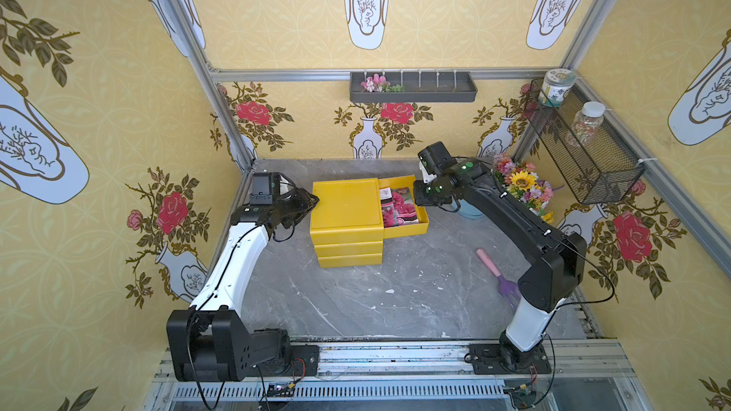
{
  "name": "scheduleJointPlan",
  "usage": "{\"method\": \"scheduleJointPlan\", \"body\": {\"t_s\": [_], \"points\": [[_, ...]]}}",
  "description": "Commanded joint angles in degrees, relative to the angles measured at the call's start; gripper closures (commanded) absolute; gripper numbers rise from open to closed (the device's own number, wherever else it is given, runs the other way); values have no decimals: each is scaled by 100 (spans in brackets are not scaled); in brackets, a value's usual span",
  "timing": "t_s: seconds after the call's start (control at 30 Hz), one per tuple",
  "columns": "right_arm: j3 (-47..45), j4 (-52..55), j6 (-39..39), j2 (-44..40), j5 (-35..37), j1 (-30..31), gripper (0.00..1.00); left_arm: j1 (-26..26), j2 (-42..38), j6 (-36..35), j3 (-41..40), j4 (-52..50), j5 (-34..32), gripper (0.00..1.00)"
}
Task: Take the seed bags out of the drawer
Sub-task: Open the drawer in the storage box, then pick up the seed packet from the drawer.
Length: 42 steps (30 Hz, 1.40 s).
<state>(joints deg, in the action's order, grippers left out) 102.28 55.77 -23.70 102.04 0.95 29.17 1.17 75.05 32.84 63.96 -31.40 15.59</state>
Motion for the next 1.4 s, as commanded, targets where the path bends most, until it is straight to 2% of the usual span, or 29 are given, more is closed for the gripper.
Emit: {"method": "scheduleJointPlan", "body": {"t_s": [0.0,0.2,0.27,0.43,0.53,0.73,1.37], "points": [[25,-84,33,-4,-42,-12,72,-2,92,-90,-78,-580,-346,46],[139,-17,21,0,96,-25,47,4,89,-83,-90,-574,-322,46],[306,87,40,9,227,-41,44,7,93,-85,-96,-574,-328,46],[785,196,154,17,230,76,45,-3,79,-88,-107,-569,-316,46],[1030,193,80,122,-223,179,51,-2,68,-88,-102,-565,-320,46],[922,0,-290,401,-973,325,54,-2,34,-87,-108,-586,-295,46],[670,-176,-444,911,-1206,511,54,-3,-41,-85,-180,-604,-285,46]]}}
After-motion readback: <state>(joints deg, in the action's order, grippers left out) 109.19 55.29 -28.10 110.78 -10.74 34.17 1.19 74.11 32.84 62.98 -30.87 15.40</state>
